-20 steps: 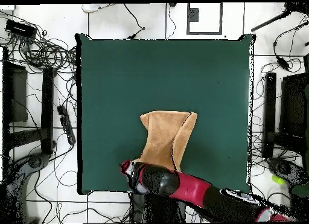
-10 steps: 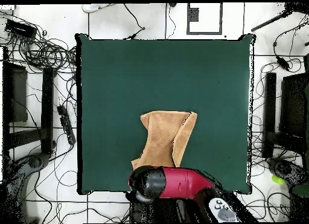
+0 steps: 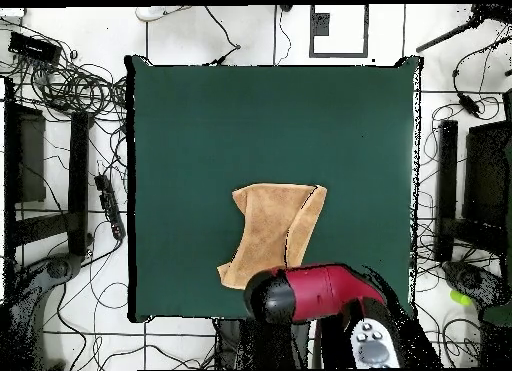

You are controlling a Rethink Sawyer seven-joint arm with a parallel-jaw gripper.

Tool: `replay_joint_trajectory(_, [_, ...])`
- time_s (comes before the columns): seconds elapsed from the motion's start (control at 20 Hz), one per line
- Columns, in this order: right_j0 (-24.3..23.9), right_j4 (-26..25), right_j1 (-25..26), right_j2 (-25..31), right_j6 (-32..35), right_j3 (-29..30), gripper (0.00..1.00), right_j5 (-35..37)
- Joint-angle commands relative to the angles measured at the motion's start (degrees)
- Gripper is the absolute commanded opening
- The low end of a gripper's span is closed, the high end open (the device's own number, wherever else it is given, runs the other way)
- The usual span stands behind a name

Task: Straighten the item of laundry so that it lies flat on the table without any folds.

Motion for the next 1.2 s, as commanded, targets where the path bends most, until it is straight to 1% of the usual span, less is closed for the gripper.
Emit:
replay_joint_trajectory(0.05, [10.39,-8.91,19.64,-12.21,19.86,-17.58,1.00,-13.40])
replay_joint_trajectory(0.1, [11.04,-8.25,22.42,-13.32,20.33,-19.81,1.00,-14.19])
replay_joint_trajectory(0.15, [12.07,-7.38,24.21,-14.90,20.96,-20.38,1.00,-15.84])
replay_joint_trajectory(0.25, [14.69,-5.93,27.63,-17.91,21.34,-22.79,1.00,-16.95])
replay_joint_trajectory(0.35, [18.35,-4.52,30.52,-21.56,21.48,-24.98,1.00,-16.04])
replay_joint_trajectory(0.4, [19.14,-2.75,30.76,-22.16,21.00,-25.31,1.00,-14.83])
replay_joint_trajectory(0.5, [17.99,2.10,29.23,-20.82,19.51,-24.07,1.00,-12.68])
replay_joint_trajectory(0.7, [13.43,7.98,24.42,-15.81,15.01,-20.94,1.00,-8.97])
replay_joint_trajectory(0.85, [12.00,9.95,22.71,-14.34,12.82,-19.25,1.00,-9.17])
replay_joint_trajectory(1.0, [12.04,11.85,21.95,-14.18,11.95,-18.54,1.00,-8.38])
replay_joint_trajectory(1.2, [12.18,12.99,19.93,-13.95,9.71,-17.59,1.00,-5.97])
